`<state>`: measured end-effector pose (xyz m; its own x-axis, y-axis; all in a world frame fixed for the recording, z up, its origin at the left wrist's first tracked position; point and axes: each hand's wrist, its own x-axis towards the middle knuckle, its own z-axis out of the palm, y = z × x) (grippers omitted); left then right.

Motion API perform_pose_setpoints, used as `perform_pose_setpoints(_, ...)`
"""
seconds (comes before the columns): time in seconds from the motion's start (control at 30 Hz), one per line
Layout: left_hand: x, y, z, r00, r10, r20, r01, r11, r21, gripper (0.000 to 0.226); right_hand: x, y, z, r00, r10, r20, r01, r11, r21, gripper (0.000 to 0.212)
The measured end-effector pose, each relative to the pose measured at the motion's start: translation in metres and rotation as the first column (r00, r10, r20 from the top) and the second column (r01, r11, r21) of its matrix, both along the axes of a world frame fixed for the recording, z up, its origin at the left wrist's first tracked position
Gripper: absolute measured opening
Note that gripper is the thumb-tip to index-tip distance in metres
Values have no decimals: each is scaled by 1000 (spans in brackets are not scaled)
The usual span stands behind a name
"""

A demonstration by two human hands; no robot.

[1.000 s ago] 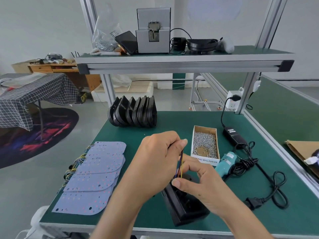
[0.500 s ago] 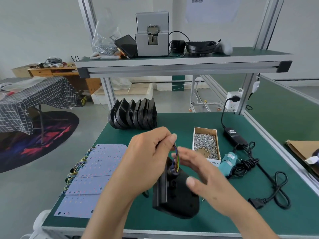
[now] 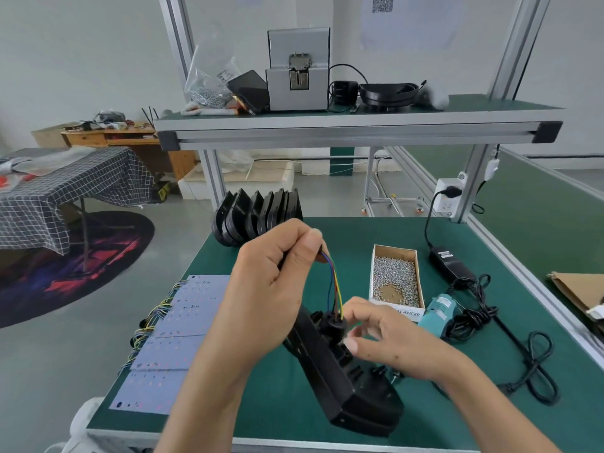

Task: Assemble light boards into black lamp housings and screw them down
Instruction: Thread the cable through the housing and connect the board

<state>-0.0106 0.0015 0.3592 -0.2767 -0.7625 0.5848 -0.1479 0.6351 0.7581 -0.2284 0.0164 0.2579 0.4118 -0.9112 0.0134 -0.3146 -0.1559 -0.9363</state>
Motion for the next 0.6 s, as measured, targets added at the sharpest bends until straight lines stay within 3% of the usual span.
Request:
perform_pose_setpoints(0.13,-2,0,3,1000,-1,-16,1,1000,-30,27,0,4,-9,978,63,198,-88,989,117,63)
perform_pose_setpoints(0.23,1,-1,4,1000,0,-8,0,1000,-15,27,-8,10,-8,961,88,262,-137,974,177,79)
perform_pose_setpoints(0.33,8,1,0,999,32,1,-32,999,-9,27,-23,15,-12,922,-117,370,40,977,209,74)
perform_pose_setpoints(0.43,16,6,-10,997,10,74,-13,999,41,23,-32,20,-9,823,-393,410,372,919,132,46)
perform_pose_setpoints(0.53,22,12,-23,958,-197,208,141,956,257,14,-33,27,5,783,-555,282,590,806,-49,38)
perform_pose_setpoints(0.6,24,15,-28,911,-272,311,147,917,372,28,-27,33,16,782,-613,114,618,737,-274,39)
